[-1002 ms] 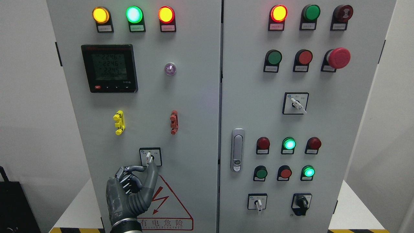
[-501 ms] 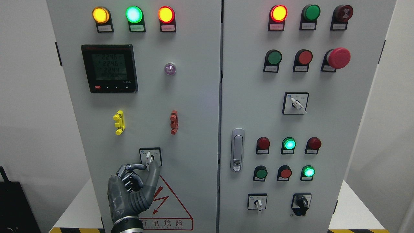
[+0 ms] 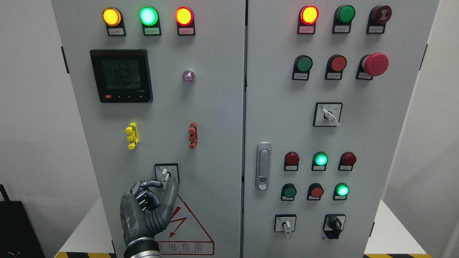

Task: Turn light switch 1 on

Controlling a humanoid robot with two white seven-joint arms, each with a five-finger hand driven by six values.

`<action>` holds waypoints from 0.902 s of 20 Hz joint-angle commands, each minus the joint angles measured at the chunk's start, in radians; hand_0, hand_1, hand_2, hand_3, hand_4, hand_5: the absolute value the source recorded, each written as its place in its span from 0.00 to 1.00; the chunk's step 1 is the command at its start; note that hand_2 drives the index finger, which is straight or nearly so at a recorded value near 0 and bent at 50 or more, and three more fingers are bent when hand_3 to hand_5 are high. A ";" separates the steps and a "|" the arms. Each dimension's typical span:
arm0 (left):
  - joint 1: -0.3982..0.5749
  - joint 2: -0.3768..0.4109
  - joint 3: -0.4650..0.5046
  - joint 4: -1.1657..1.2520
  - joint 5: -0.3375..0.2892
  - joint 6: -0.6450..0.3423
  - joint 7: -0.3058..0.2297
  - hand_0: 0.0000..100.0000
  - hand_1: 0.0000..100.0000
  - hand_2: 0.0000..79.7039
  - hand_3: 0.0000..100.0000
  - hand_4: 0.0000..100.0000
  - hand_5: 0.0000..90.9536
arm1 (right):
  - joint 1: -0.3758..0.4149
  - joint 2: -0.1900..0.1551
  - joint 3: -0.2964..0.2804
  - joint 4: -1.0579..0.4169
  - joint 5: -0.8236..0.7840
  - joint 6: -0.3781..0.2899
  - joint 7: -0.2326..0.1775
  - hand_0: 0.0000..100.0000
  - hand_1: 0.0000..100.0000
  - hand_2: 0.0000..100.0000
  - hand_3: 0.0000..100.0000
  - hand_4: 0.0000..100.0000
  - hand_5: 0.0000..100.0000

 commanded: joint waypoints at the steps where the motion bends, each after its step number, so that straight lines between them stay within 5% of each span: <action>1: -0.005 -0.001 -0.001 0.002 -0.003 0.002 0.009 0.14 0.63 0.72 1.00 1.00 0.95 | 0.000 0.000 0.001 0.000 0.000 0.000 0.001 0.00 0.00 0.00 0.00 0.00 0.00; 18: -0.019 -0.003 0.000 0.002 -0.001 0.022 0.009 0.16 0.63 0.73 1.00 1.00 0.96 | 0.000 0.000 0.001 0.000 0.000 0.000 0.001 0.00 0.00 0.00 0.00 0.00 0.00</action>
